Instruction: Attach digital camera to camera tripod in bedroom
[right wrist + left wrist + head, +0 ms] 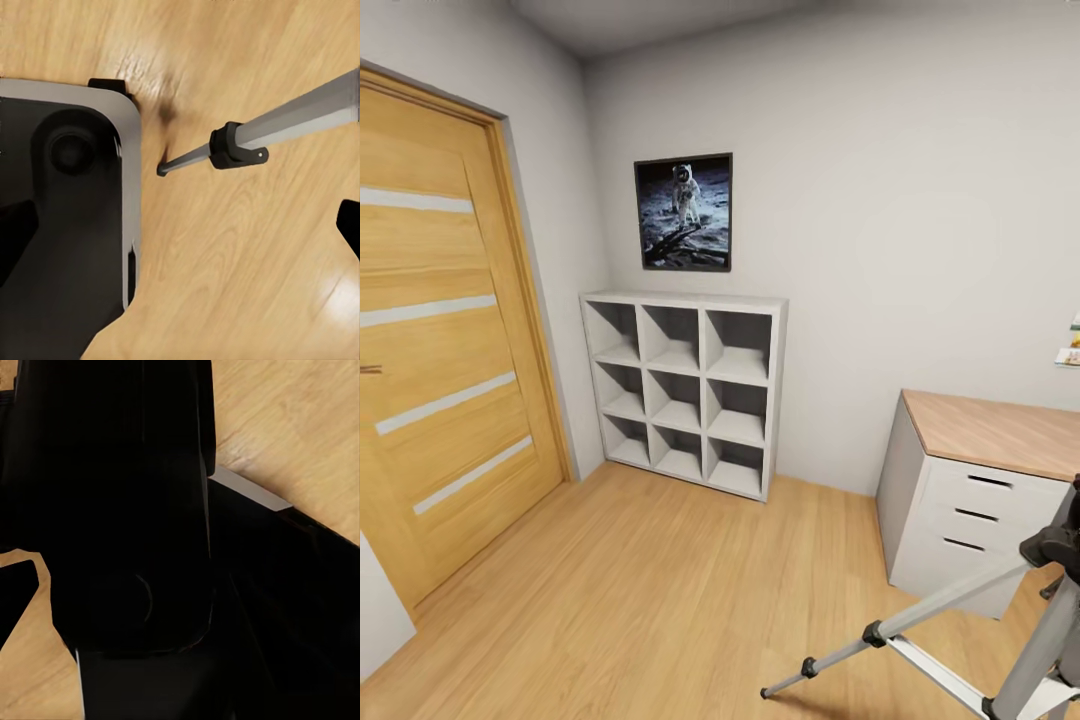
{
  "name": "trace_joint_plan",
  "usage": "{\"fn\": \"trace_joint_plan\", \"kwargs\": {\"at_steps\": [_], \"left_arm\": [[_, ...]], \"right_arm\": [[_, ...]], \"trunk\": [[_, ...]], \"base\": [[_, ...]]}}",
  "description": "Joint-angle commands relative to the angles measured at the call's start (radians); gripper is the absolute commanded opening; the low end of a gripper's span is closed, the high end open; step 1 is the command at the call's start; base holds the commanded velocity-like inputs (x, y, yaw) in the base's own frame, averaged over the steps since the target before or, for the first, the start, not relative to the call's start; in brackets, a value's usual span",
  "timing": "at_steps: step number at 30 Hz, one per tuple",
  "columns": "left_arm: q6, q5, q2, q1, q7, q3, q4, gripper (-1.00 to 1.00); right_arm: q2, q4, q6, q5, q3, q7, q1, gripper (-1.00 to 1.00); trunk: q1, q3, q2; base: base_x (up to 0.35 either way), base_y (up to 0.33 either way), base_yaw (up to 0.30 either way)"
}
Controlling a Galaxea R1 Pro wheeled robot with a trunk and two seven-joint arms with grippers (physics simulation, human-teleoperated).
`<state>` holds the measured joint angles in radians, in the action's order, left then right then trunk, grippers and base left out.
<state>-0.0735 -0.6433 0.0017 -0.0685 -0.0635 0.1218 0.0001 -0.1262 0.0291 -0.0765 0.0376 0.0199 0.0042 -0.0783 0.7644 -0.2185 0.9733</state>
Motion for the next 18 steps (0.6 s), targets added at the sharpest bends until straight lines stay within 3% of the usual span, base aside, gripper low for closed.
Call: {"fn": "trace_joint_plan", "kwargs": {"at_steps": [1,18], "left_arm": [[-0.002,-0.003,0.000,-0.001,-0.004,0.009,0.000,-1.00],[-0.003,-0.003,0.000,-0.001,-0.004,0.009,0.000,-1.00]], "right_arm": [[-0.001,0.003,-0.007,0.004,0.002,0.000,-0.001,1.00],[0.004,0.004,-0.007,0.001,0.002,0.000,-0.001,1.00]], "trunk": [[-0.004,0.002,-0.006],[-0.069,0.055,-0.125]], "base": [[0.000,0.000,0.000],[0.000,0.000,0.000]]}}
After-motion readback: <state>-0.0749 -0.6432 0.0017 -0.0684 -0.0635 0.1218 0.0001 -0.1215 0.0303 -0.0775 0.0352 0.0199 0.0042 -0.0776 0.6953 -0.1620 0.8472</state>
